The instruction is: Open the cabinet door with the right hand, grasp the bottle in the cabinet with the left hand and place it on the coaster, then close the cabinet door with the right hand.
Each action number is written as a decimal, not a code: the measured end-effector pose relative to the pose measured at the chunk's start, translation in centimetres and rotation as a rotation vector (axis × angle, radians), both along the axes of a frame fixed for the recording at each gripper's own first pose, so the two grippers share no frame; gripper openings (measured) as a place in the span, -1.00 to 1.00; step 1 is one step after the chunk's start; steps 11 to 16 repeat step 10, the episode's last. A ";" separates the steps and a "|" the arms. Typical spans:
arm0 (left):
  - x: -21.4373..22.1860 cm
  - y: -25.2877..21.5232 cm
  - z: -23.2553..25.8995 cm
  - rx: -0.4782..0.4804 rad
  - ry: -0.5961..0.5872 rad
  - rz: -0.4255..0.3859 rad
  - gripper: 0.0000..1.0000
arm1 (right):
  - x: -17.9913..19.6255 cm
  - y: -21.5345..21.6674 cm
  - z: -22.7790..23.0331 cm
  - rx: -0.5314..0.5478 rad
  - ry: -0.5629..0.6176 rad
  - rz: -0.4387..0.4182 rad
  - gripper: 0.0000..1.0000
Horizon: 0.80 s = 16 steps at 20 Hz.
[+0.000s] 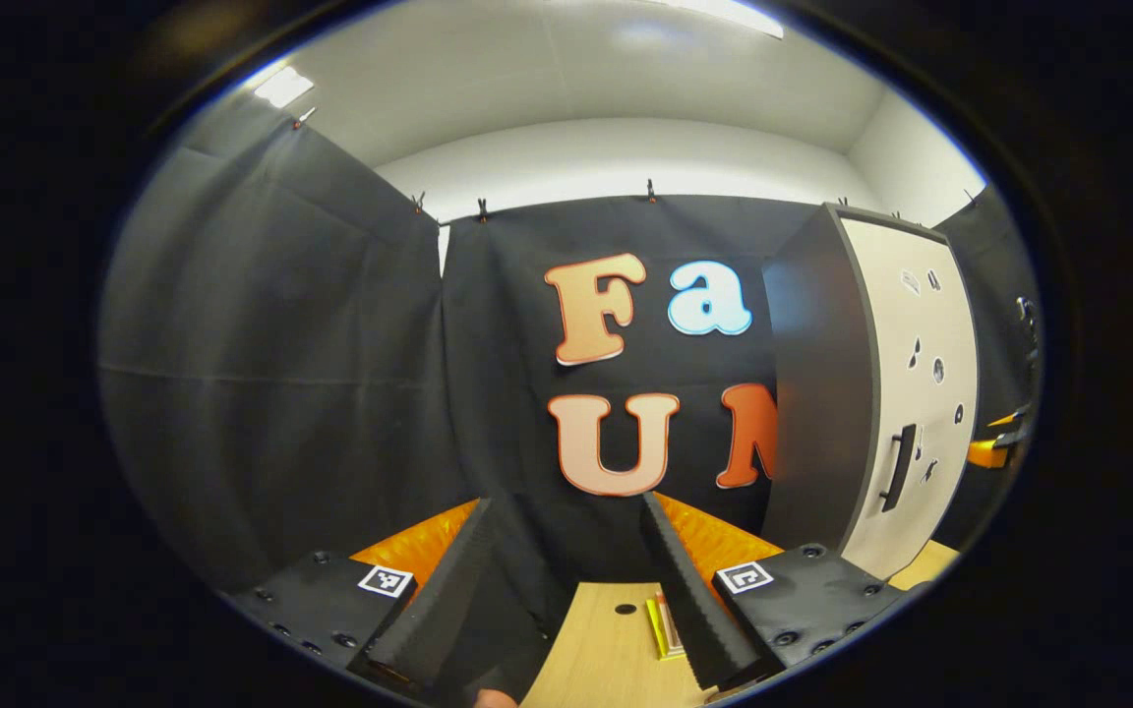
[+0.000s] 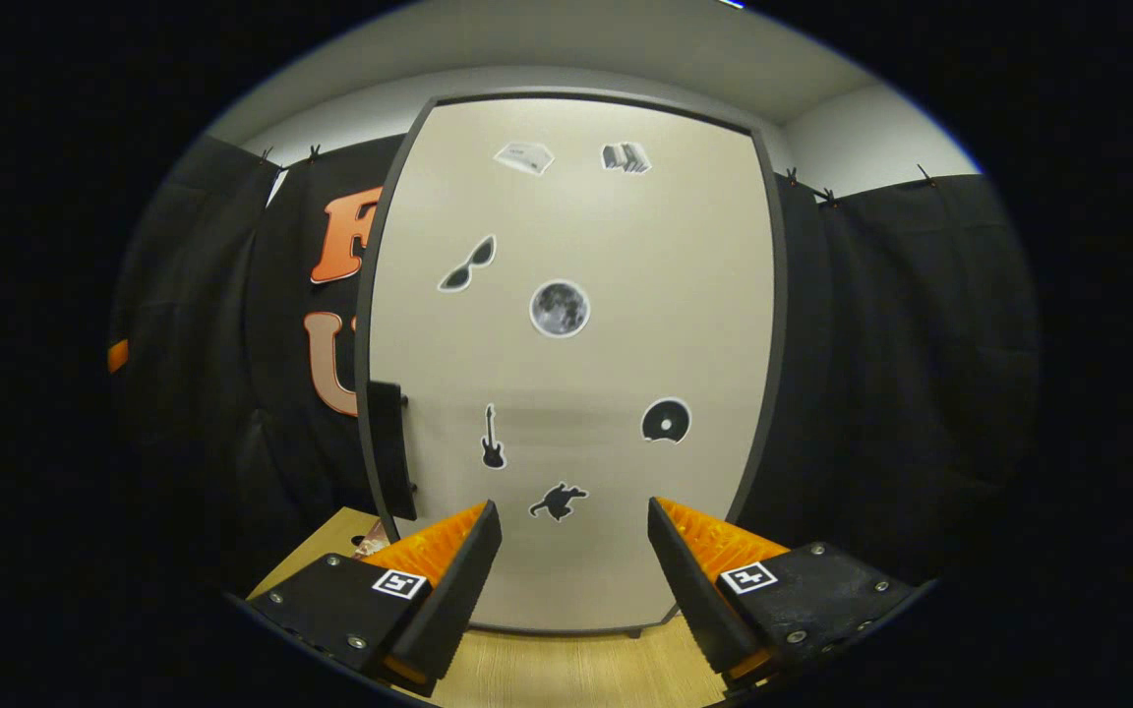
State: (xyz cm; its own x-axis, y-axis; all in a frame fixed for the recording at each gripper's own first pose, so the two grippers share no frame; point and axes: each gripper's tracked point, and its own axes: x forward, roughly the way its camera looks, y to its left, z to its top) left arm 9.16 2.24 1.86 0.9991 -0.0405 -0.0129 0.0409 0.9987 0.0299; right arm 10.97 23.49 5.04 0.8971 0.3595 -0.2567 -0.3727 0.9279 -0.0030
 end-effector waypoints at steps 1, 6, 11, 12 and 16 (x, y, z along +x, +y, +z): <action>-0.3 0.5 1.0 0.004 -0.017 0.008 0.90 | -0.3 -0.9 1.5 0.003 -0.016 -0.006 0.85; -3.0 3.8 6.5 0.047 -0.105 0.049 0.89 | -3.0 -6.7 6.9 -0.017 -0.076 -0.072 0.86; -5.2 5.2 9.0 0.061 -0.153 0.073 0.92 | -4.4 -9.8 10.1 0.037 -0.100 -0.115 0.86; -5.2 5.2 9.0 0.061 -0.153 0.073 0.92 | -4.4 -9.8 10.1 0.037 -0.100 -0.115 0.86; -5.2 5.2 9.0 0.061 -0.153 0.073 0.92 | -4.4 -9.8 10.1 0.037 -0.100 -0.115 0.86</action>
